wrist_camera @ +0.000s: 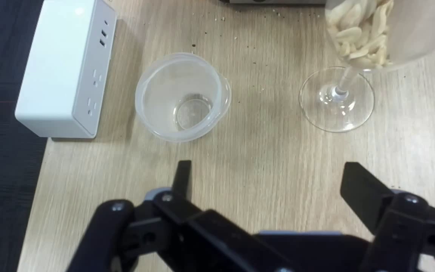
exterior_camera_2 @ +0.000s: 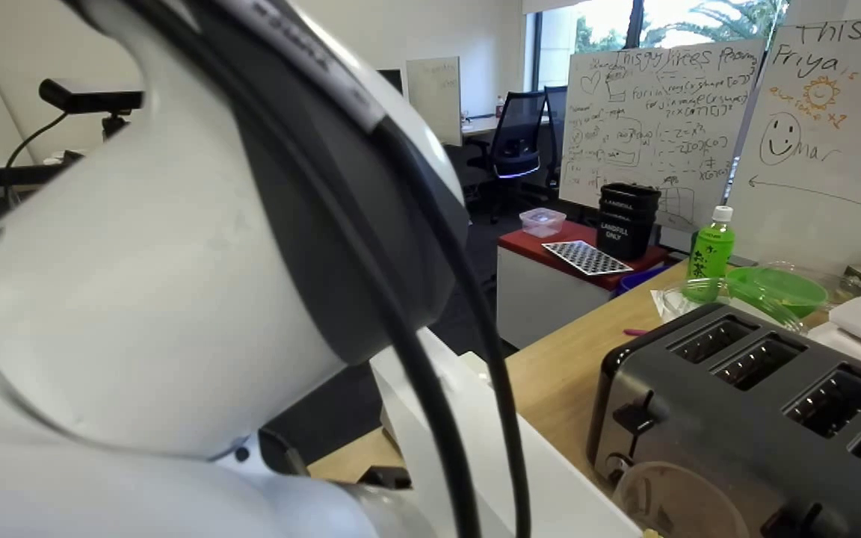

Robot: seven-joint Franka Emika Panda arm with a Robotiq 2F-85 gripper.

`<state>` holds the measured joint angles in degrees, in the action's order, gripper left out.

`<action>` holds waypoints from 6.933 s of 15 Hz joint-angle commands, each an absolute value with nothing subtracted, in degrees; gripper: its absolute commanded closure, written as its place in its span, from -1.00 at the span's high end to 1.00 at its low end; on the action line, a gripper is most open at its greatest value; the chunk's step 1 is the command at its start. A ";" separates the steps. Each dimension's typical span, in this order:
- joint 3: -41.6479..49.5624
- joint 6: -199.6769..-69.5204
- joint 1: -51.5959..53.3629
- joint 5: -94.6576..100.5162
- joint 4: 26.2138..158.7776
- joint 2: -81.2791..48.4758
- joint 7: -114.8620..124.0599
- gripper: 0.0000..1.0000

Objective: Pour the contents in the wine glass into the bowl.

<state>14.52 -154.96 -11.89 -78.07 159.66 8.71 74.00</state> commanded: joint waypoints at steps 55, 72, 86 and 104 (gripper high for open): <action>15.04 -142.75 -14.67 -115.86 138.56 -21.08 48.37 0.36; 14.52 -137.40 -15.78 -120.62 134.76 -27.45 45.90 -0.18; 14.54 -136.09 -15.96 -121.16 131.70 -28.41 45.00 1.00; 14.55 -136.15 -15.90 -120.74 133.02 -26.42 43.88 -0.93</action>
<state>14.94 -136.47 -15.36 -120.15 131.31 -28.35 46.29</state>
